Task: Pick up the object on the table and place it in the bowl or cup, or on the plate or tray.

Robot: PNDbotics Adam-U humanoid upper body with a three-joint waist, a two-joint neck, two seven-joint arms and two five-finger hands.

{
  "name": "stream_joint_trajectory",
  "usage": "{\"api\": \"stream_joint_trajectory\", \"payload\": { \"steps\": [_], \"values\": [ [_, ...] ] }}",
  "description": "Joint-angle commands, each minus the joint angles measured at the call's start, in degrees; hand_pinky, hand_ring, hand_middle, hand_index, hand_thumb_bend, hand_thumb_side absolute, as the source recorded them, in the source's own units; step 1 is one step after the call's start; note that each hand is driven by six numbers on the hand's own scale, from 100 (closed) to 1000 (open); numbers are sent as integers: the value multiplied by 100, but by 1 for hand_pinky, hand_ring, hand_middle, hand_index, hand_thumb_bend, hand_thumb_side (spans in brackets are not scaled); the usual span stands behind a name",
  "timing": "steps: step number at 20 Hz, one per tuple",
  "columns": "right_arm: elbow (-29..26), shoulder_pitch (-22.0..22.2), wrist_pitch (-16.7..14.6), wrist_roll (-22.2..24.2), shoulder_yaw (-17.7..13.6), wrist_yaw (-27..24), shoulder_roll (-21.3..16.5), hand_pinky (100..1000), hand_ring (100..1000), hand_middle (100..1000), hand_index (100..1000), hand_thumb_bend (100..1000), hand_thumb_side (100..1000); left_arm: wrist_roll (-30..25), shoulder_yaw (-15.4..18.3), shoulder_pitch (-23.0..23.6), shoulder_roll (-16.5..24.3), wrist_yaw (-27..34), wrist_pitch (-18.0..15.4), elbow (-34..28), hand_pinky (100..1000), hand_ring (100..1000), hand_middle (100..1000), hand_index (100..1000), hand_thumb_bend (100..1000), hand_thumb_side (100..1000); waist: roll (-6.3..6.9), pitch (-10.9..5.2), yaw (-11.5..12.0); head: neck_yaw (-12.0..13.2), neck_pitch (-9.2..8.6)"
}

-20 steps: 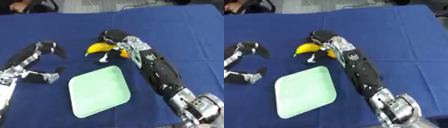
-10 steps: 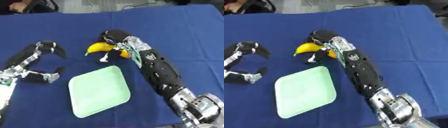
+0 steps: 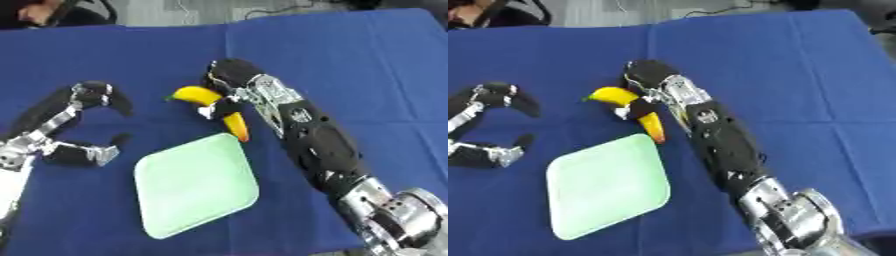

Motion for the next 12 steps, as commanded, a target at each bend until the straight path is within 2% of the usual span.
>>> {"api": "stream_joint_trajectory", "payload": {
  "steps": [1, 12],
  "values": [
    [-7, -33, 7, -160, -19, 103, -79, 131, 304, 334, 472, 100, 689, -819, 42, -84, 50, 35, -806, -110, 564, 607, 606, 674, 100, 266, 33, -72, 0, -76, -32],
    [12, -20, -69, -263, -11, 95, -123, 114, 290, 321, 460, 100, 668, -809, 41, -86, 52, 33, -804, -106, 565, 607, 606, 674, 100, 265, 32, -82, 8, -72, -38]
  ]
}}
